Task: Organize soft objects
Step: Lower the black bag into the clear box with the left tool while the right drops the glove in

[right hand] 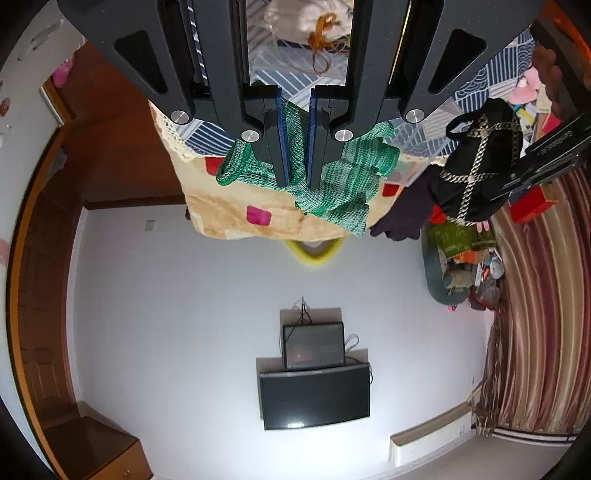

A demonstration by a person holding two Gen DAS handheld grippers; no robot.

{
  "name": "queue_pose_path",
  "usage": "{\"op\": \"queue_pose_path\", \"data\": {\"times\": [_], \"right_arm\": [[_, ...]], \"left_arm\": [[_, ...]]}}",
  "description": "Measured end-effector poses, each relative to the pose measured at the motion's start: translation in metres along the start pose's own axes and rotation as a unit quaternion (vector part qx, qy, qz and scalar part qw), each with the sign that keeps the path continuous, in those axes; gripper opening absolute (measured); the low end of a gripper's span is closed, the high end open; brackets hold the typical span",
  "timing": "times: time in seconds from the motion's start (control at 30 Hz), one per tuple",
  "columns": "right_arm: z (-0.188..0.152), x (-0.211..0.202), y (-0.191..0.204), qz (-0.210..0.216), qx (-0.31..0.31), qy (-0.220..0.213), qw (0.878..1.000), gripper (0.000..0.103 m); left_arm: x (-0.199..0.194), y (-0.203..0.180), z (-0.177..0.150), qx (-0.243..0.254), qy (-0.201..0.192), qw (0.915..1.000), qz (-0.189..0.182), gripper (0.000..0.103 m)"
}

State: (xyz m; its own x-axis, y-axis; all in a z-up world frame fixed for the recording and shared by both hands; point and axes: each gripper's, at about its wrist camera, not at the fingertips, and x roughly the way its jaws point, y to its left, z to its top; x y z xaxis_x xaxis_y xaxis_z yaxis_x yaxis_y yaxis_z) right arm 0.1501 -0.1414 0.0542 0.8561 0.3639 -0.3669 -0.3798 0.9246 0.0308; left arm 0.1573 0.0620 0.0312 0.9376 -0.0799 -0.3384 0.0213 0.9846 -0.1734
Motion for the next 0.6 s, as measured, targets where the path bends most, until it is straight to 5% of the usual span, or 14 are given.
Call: {"op": "queue_pose_path", "data": {"times": [0.6], "right_arm": [[-0.026,0.070,0.005,0.022,-0.057,0.148,0.987,0.009]], "left_arm": [[0.098,-0.003,-0.024,0.045,0.116,0.9905,0.059,0.012]]}}
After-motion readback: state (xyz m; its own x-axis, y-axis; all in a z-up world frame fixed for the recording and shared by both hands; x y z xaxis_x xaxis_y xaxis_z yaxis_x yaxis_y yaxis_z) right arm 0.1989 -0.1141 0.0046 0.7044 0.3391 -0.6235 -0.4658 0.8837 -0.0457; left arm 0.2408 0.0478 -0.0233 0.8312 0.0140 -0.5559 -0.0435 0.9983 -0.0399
